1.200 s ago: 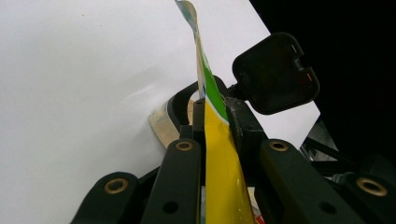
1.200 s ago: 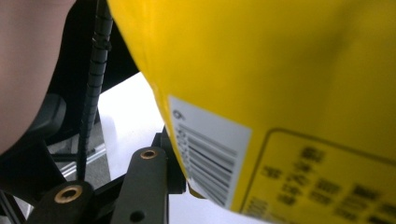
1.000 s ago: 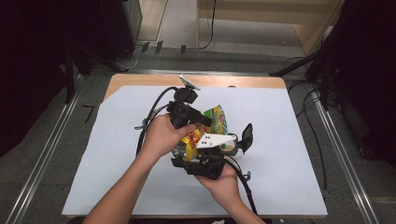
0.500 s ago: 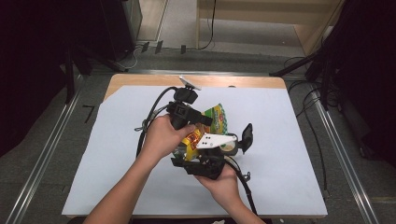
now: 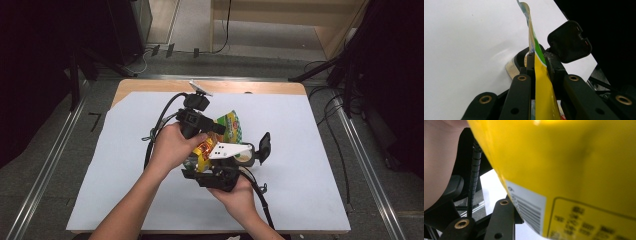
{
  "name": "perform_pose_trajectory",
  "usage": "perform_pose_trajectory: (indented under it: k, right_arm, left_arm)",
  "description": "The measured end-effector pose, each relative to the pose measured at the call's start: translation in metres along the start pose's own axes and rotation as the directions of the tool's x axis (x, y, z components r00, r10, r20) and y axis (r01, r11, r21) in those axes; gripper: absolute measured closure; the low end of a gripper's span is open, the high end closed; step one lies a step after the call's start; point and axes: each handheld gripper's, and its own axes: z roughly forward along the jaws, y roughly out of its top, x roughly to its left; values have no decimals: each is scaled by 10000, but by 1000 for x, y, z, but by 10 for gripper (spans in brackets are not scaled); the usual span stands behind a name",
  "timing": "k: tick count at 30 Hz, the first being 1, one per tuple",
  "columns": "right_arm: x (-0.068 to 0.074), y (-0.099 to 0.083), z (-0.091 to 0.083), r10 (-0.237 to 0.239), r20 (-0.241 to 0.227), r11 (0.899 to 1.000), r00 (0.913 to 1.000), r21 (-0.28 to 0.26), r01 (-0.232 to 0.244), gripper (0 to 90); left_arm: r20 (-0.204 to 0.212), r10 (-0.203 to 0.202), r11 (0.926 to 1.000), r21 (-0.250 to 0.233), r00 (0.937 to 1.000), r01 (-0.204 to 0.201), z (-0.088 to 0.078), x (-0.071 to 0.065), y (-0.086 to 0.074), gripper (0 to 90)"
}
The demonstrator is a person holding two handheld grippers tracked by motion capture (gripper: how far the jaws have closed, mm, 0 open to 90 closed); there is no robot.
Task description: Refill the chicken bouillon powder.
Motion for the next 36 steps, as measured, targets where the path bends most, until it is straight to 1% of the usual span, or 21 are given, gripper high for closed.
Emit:
perform_pose_trajectory:
  k: [6,10,18,24,29,34,36]
  right_arm:
    - [2,1,0,-39,-32,10000,10000,-21,39,669]
    - [2,1,1,-37,-52,10000,10000,14,37,669]
    - [1,0,1,-20,-28,10000,10000,47,20,670]
    - [0,-1,1,-47,7,10000,10000,29,47,670]
    - [0,-2,1,7,7,10000,10000,-1,-7,670]
    - [0,-3,1,68,5,10000,10000,-7,-68,671]
    - [0,-3,1,65,31,10000,10000,-6,-65,671]
  left_arm:
    - [5,-4,10000,-51,10000,4,-2,0,-1,825]
    - [-1,-1,10000,26,10000,1,-2,1,-1,825]
    - [28,-18,10000,-4,10000,18,0,1,-2,825]
    - [30,51,10000,7,10000,-51,1,0,-2,825]
    - [18,112,9999,46,9999,-112,1,0,-2,825]
    - [37,67,10000,36,10000,-67,2,0,-2,825]
    - [24,120,9999,88,9999,-121,3,0,-2,825]
